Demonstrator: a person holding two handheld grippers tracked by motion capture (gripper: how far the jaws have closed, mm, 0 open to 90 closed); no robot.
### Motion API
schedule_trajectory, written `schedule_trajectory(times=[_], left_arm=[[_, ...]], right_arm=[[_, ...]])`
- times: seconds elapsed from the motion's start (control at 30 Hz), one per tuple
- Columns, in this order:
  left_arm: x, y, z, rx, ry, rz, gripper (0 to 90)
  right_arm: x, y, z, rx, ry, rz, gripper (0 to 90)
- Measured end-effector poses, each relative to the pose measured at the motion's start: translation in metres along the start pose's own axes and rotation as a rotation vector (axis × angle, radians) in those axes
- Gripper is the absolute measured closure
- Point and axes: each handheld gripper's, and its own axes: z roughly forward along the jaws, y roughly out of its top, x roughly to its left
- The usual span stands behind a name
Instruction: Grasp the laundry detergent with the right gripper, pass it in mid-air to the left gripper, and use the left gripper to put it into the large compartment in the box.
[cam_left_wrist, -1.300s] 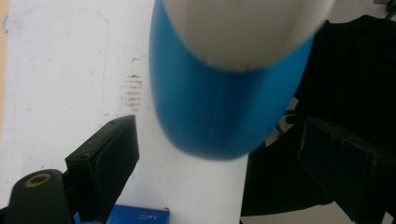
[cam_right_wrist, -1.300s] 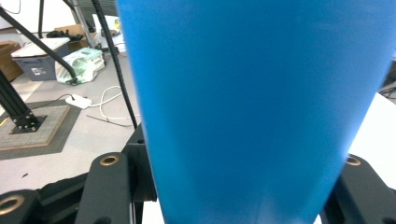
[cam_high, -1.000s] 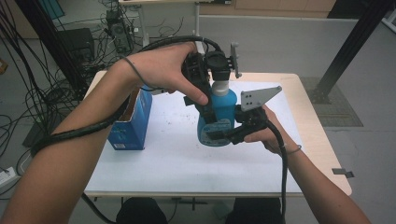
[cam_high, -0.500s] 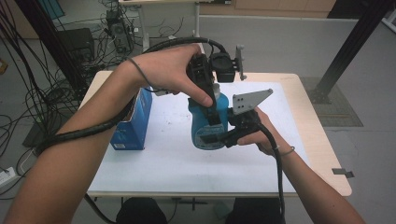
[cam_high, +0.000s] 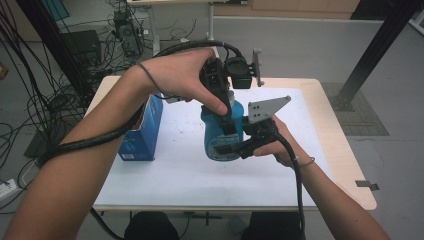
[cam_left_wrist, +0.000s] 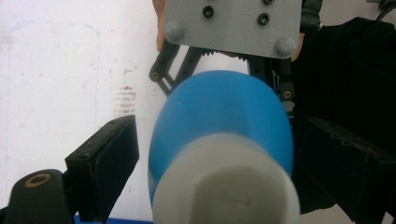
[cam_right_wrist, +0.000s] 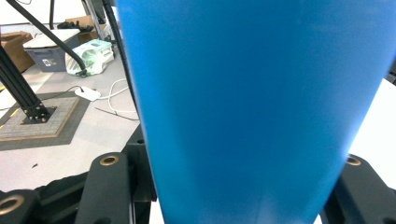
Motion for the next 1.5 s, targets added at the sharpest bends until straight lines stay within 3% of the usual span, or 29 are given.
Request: schedule_trajectory(times=[1.5], left_arm=[[-0.0014,-0.0004,-0.0021,-0.004,0.004,-0.005,12.4]], right_arm=[[0.0014,-0.0015,-0.0052,0.004,-0.014,-0.007,42.2]])
